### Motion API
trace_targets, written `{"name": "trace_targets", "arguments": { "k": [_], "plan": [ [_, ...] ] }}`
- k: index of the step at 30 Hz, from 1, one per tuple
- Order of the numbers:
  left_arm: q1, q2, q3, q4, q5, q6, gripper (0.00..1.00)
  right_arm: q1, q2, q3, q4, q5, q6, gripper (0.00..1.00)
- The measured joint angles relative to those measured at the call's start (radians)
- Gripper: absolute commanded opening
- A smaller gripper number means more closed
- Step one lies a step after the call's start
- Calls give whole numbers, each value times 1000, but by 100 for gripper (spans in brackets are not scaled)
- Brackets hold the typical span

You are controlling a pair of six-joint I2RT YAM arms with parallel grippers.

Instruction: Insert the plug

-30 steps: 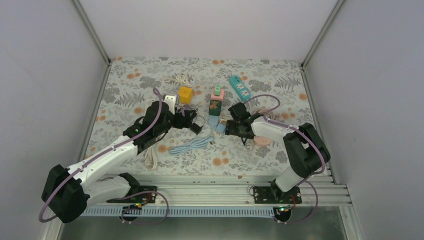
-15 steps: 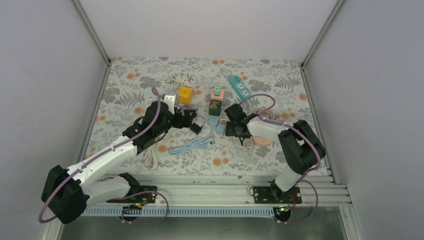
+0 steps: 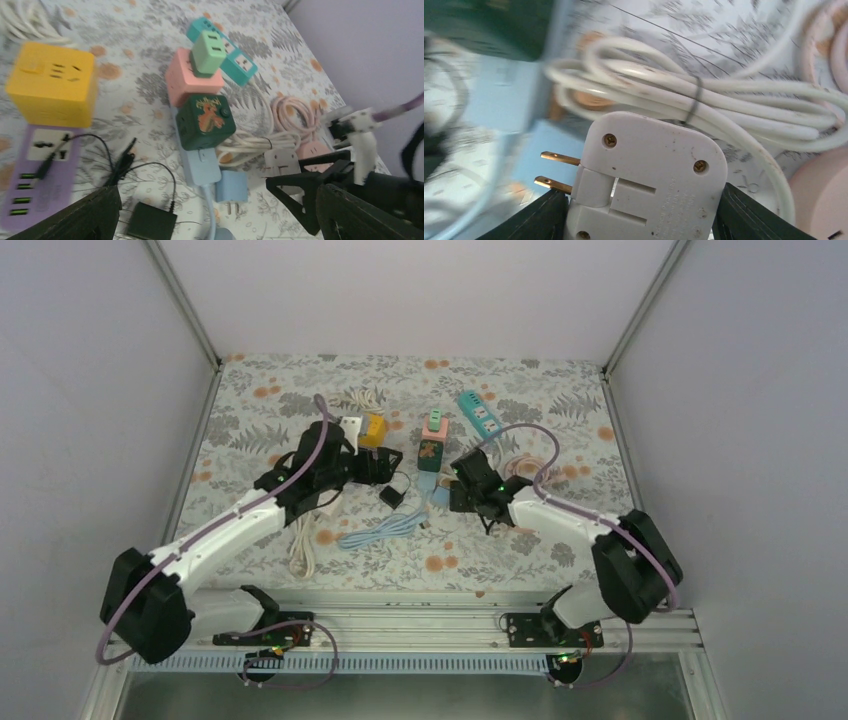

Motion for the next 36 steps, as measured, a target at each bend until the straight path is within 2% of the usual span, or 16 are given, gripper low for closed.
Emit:
{"name": "trace_targets", "arguments": {
  "k": [8, 12, 15, 18, 23, 25, 26, 29, 31, 32, 34, 36],
  "plan": [
    [53, 196, 79, -8, 318, 5, 93, 166, -220, -33, 128, -51, -150, 59],
    [64, 224, 98, -5, 462, 11, 85, 208, -304, -60, 207, -113, -222, 58],
    [69, 242, 103, 19, 546, -10, 69, 218, -335, -72, 259, -152, -263, 58],
    [71, 288, 130, 44, 612, -42, 59, 219, -344, -77, 295, -177, -294, 58],
    [71, 315, 140, 81, 689, -69, 55, 223, -344, -77, 324, -184, -315, 58],
    [71, 312, 137, 85, 705, -76, 49, 223, -342, -77, 333, -184, -315, 57],
    [71, 309, 132, 87, 715, -80, 45, 223, -340, -77, 338, -184, -315, 57],
    [71, 297, 116, 91, 744, -92, 25, 223, -325, -77, 341, -184, -315, 57],
    [71, 294, 113, 92, 754, -90, 7, 223, -309, -77, 341, -186, -317, 57],
    [71, 294, 112, 88, 749, -100, 3, 223, -305, -76, 344, -186, -318, 58],
    [77, 294, 113, 80, 748, -109, 2, 223, -294, -69, 346, -187, -325, 61],
    [80, 293, 113, 79, 741, -112, 2, 223, -282, -61, 346, -189, -328, 71]
  ]
}}
